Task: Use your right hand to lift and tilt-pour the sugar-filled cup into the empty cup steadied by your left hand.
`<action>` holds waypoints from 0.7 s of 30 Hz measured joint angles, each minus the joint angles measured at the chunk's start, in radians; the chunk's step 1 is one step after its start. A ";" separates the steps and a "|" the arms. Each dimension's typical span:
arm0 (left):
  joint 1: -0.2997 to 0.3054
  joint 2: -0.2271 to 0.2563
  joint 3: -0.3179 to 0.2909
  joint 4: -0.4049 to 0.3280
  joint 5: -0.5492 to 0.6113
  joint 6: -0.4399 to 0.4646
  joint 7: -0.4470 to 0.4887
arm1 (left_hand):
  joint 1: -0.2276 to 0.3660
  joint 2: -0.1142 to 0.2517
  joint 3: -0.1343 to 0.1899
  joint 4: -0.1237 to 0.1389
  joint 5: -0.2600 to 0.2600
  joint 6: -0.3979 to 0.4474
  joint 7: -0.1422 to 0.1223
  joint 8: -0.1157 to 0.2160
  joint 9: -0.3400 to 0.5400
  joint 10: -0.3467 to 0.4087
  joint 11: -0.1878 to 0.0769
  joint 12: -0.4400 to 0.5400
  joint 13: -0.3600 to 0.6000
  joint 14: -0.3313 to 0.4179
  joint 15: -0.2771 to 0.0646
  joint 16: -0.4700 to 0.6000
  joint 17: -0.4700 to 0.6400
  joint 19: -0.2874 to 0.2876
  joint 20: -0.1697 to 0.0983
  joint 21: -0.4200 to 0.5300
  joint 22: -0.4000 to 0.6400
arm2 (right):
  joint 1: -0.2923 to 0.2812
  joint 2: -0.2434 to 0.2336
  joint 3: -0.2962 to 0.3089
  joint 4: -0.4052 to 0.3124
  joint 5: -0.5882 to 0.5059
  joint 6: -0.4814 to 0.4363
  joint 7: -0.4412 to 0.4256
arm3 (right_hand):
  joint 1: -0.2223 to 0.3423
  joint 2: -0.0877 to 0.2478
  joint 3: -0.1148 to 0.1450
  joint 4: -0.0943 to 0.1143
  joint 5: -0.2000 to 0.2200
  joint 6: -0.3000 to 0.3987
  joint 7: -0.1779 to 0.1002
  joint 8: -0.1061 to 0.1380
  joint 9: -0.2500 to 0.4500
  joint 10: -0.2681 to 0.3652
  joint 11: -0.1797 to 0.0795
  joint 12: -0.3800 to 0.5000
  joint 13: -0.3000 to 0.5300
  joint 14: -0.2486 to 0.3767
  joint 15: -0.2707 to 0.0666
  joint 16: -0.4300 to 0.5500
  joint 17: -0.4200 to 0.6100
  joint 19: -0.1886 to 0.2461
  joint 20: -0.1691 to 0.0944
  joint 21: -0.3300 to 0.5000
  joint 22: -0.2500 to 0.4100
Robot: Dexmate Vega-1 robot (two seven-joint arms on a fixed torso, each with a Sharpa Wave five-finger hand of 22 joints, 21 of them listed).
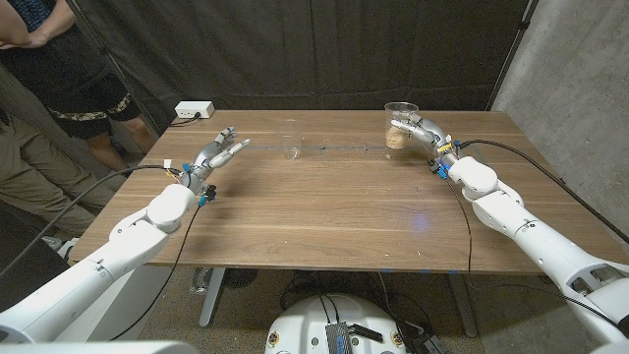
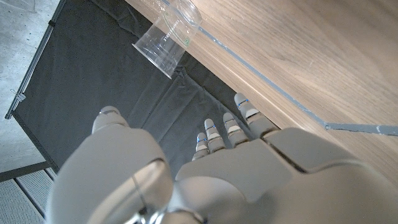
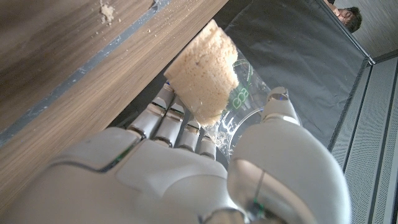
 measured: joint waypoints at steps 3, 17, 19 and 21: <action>-0.015 -0.005 0.003 0.023 0.006 -0.011 -0.008 | 0.000 0.000 0.000 0.000 0.000 0.004 0.004 0.000 0.000 0.000 0.000 0.000 0.000 0.000 0.000 0.006 0.000 0.000 0.000 0.000 0.000 | -0.006 -0.006 0.001 -0.016 0.000 -0.009 -0.005 | 0.000 0.000 0.000 0.000 0.000 0.000 0.000 0.000 0.001 0.000 0.000 0.001 0.003 0.000 0.000 0.000 0.000 0.000 0.000 0.000 0.000; -0.098 -0.035 0.028 0.132 0.022 -0.051 -0.062 | 0.000 0.000 -0.006 0.006 0.009 0.021 0.005 0.013 0.005 0.022 -0.007 0.009 0.000 0.017 0.002 0.012 0.000 0.000 0.000 0.000 0.000 | -0.034 -0.025 0.009 -0.075 0.000 -0.057 -0.040 | 0.002 0.001 0.000 0.000 0.000 0.000 0.000 0.001 0.005 0.000 0.000 0.001 0.005 0.000 0.000 -0.008 0.005 0.000 0.000 0.000 0.000; -0.125 -0.047 0.037 0.167 0.025 -0.058 -0.075 | 0.000 0.000 -0.006 0.006 0.009 0.022 0.004 0.013 0.005 0.024 -0.005 0.016 0.000 0.017 0.002 0.012 0.000 0.003 -0.002 0.000 0.000 | -0.038 -0.026 0.011 -0.083 -0.001 -0.065 -0.046 | 0.002 0.001 0.000 0.000 0.000 0.000 -0.001 0.001 0.005 -0.001 0.001 0.000 0.007 0.000 0.000 -0.008 0.005 0.000 0.000 0.000 0.000; -0.142 -0.055 0.044 0.194 0.028 -0.064 -0.084 | 0.000 0.000 -0.006 0.006 0.009 0.024 0.006 0.013 0.005 0.028 -0.008 0.016 0.000 0.017 0.002 0.012 0.000 0.004 -0.004 0.000 0.003 | -0.040 -0.028 0.012 -0.089 -0.001 -0.072 -0.051 | 0.001 0.002 0.000 0.000 0.000 0.004 -0.004 0.001 0.005 0.000 0.000 0.000 0.009 0.002 0.002 -0.008 0.005 0.000 0.000 0.000 0.000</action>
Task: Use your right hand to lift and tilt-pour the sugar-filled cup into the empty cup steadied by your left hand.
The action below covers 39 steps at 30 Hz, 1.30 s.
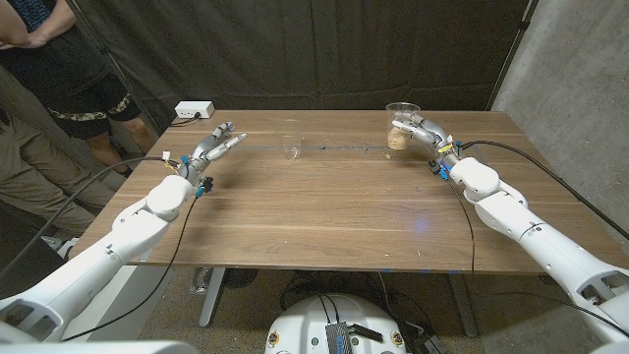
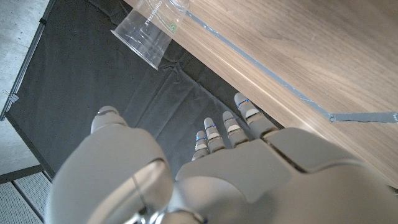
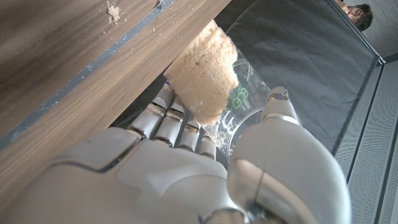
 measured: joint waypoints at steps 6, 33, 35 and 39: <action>-0.054 -0.026 0.021 0.078 0.007 -0.016 -0.021 | 0.000 0.000 0.000 0.000 0.003 0.007 0.000 0.006 0.000 0.001 -0.002 0.000 0.000 0.004 -0.003 0.000 0.000 0.000 0.000 0.000 0.002 | -0.005 -0.004 0.001 -0.014 -0.001 -0.023 -0.013 | -0.002 0.001 0.000 0.000 0.000 0.000 0.000 0.000 0.000 0.002 -0.002 0.001 0.001 0.000 0.000 0.000 0.004 0.000 0.000 0.000 0.000; -0.251 -0.103 0.096 0.338 0.090 -0.118 -0.125 | 0.008 -0.009 -0.018 -0.010 0.007 0.003 0.000 0.006 0.005 0.001 -0.002 0.000 0.005 0.009 0.002 0.005 0.000 0.000 0.000 0.000 0.002 | -0.021 -0.018 0.009 -0.064 -0.005 -0.079 -0.043 | -0.003 0.002 0.000 0.000 0.000 0.003 0.004 0.000 0.000 0.002 -0.001 0.004 0.005 0.003 -0.003 -0.007 0.009 0.000 0.000 0.008 0.000; -0.258 -0.107 0.099 0.348 0.095 -0.125 -0.130 | 0.005 -0.016 -0.021 -0.007 0.007 0.003 0.000 0.006 0.005 0.001 -0.002 0.000 0.005 0.009 0.002 0.005 0.000 0.000 0.000 0.000 0.002 | -0.022 -0.020 0.010 -0.066 -0.005 -0.080 -0.043 | -0.003 0.002 0.000 0.000 0.000 0.009 0.005 0.000 0.000 0.002 -0.001 0.004 0.005 0.003 -0.003 -0.007 0.009 0.000 0.000 0.008 0.000; -0.281 -0.121 0.108 0.387 0.103 -0.141 -0.138 | 0.001 -0.020 -0.025 -0.008 0.007 0.003 0.000 0.006 0.004 0.001 -0.002 0.000 0.005 0.009 0.002 0.005 0.000 0.000 0.000 0.000 0.002 | -0.026 -0.027 0.012 -0.076 -0.004 -0.089 -0.044 | -0.003 0.002 0.000 0.000 0.000 0.011 0.004 0.003 0.000 0.002 -0.001 0.004 0.005 0.003 -0.003 -0.007 0.010 0.000 0.000 0.008 0.000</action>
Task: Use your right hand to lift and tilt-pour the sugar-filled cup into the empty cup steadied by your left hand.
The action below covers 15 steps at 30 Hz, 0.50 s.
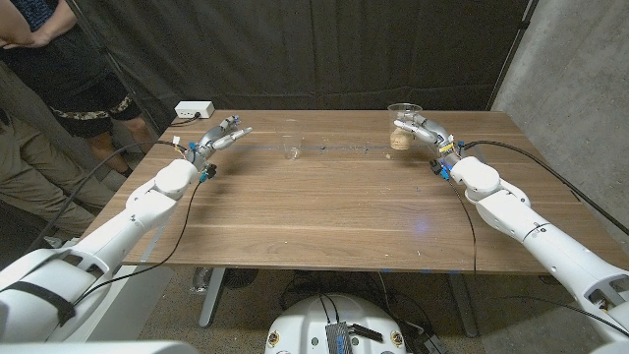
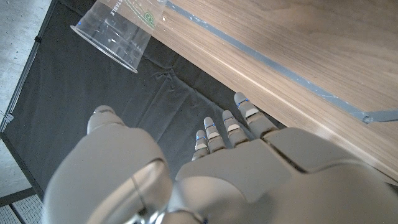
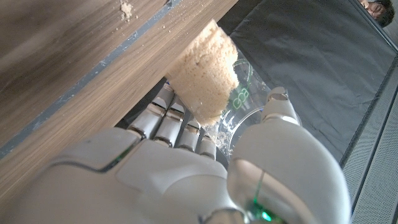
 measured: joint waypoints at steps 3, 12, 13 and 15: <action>-0.019 -0.015 0.007 0.038 0.006 -0.017 -0.004 | -0.005 -0.005 -0.004 0.001 0.004 0.000 0.000 0.000 0.000 0.000 0.000 0.000 0.000 0.000 0.000 0.000 0.000 0.000 0.000 0.000 0.000 | -0.002 -0.005 0.001 -0.007 0.001 -0.006 0.000 | 0.000 0.000 0.000 0.000 0.000 0.000 0.000 0.000 0.000 0.000 0.000 0.000 0.003 0.000 0.000 0.000 0.003 0.000 0.000 0.000 0.000; -0.068 -0.066 0.024 0.163 0.020 -0.094 -0.006 | -0.010 -0.010 -0.015 0.004 0.004 0.000 0.000 0.008 0.005 0.000 0.000 0.000 0.000 0.000 0.000 0.000 0.000 0.004 -0.004 0.007 0.000 | -0.007 -0.022 0.005 -0.032 0.001 -0.027 0.003 | 0.000 0.000 0.000 0.000 0.000 0.000 0.000 0.000 0.005 0.000 0.000 0.005 0.004 0.002 0.002 0.000 0.003 0.000 0.000 0.000 0.000; -0.078 -0.077 0.027 0.191 0.021 -0.103 -0.006 | -0.012 -0.012 -0.015 0.004 0.004 0.000 0.000 0.008 0.005 0.000 0.000 0.000 0.000 0.000 0.000 0.000 0.000 0.006 -0.006 0.007 0.000 | -0.008 -0.024 0.006 -0.034 0.002 -0.031 0.004 | 0.000 0.000 0.000 0.000 0.000 0.000 0.000 0.000 0.005 0.000 0.000 0.005 0.004 0.004 0.004 0.000 0.003 0.000 0.000 0.000 0.000; -0.095 -0.095 0.033 0.236 0.025 -0.127 -0.006 | -0.012 -0.012 -0.018 0.007 0.004 0.000 0.000 0.008 0.005 0.000 0.000 0.000 0.000 0.000 0.000 0.000 0.000 0.008 -0.007 0.007 0.000 | -0.009 -0.029 0.008 -0.043 0.002 -0.035 0.004 | 0.000 0.000 0.000 0.000 0.000 0.000 0.000 0.000 0.005 0.000 0.000 0.005 0.004 0.004 0.004 0.000 0.003 0.000 0.000 0.000 0.000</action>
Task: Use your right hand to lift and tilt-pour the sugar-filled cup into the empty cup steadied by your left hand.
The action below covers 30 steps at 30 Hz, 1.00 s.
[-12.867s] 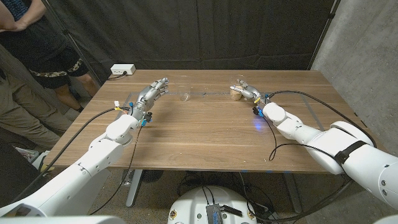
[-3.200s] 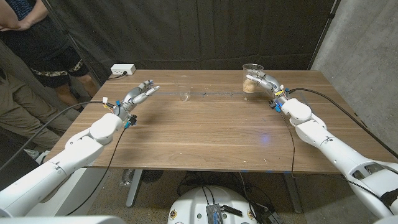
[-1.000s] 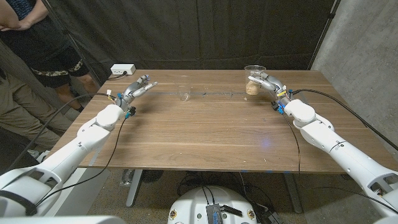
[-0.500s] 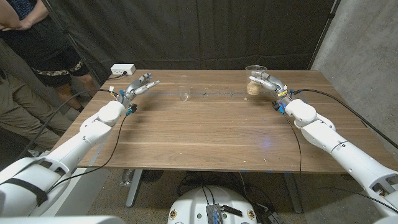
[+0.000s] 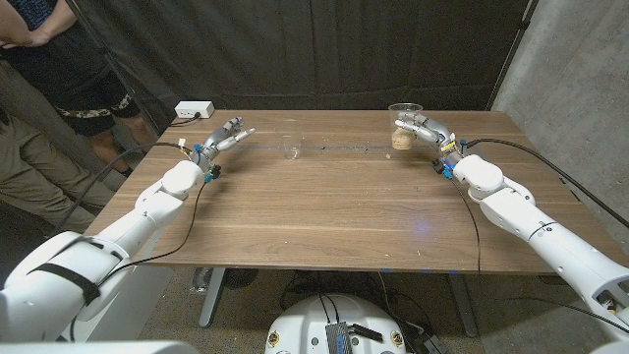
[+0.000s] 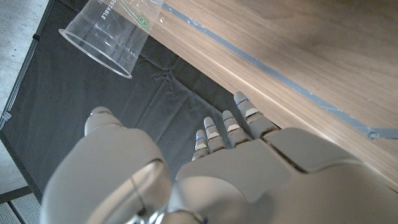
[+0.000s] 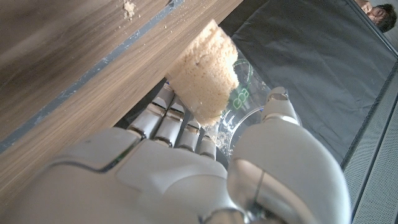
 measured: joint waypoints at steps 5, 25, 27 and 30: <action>-0.035 -0.035 0.011 0.092 0.007 -0.051 -0.005 | -0.004 -0.004 -0.006 0.002 0.000 0.000 0.000 0.000 0.000 0.000 0.000 0.000 0.000 0.000 0.000 0.000 0.000 0.013 0.013 0.007 0.000 | -0.007 -0.011 0.006 -0.019 0.001 -0.010 0.000 | 0.000 0.000 0.000 0.000 0.000 0.000 0.000 0.000 0.000 0.002 0.005 0.000 0.000 0.000 0.000 0.000 0.005 0.000 0.000 0.005 0.000; -0.133 -0.134 0.049 0.350 -0.005 -0.145 -0.042 | -0.022 -0.022 -0.030 0.008 0.004 0.000 0.000 0.004 0.004 0.000 0.000 0.008 0.000 0.000 0.000 0.000 0.000 0.036 0.025 0.013 -0.003 | -0.025 -0.053 0.020 -0.092 0.005 -0.072 -0.005 | -0.004 0.000 0.000 0.000 0.000 0.002 0.002 0.000 0.000 0.002 0.005 -0.001 0.006 0.000 0.000 -0.008 0.009 0.000 0.000 0.008 0.000; -0.137 -0.135 0.052 0.354 -0.004 -0.149 -0.043 | -0.024 -0.024 -0.036 0.007 0.004 0.000 0.000 0.004 0.005 0.000 0.000 0.008 0.000 0.000 0.000 0.000 0.000 0.036 0.025 0.013 -0.003 | -0.025 -0.054 0.021 -0.093 0.005 -0.074 -0.005 | -0.004 0.000 0.000 0.000 0.000 0.002 0.002 0.000 0.000 0.002 0.005 -0.001 0.006 0.000 0.000 -0.008 0.009 0.000 0.000 0.008 0.000; -0.143 -0.136 0.058 0.359 -0.002 -0.153 -0.047 | -0.028 -0.028 -0.040 0.009 0.004 -0.005 -0.005 0.004 0.005 -0.002 0.002 0.008 0.000 0.000 0.000 0.000 0.000 0.036 0.025 0.013 -0.003 | -0.025 -0.055 0.021 -0.095 0.005 -0.076 -0.005 | -0.004 0.000 0.000 0.000 0.000 0.007 0.007 0.000 0.000 0.008 0.002 0.003 0.006 0.000 0.000 -0.008 0.009 0.000 0.000 0.008 0.000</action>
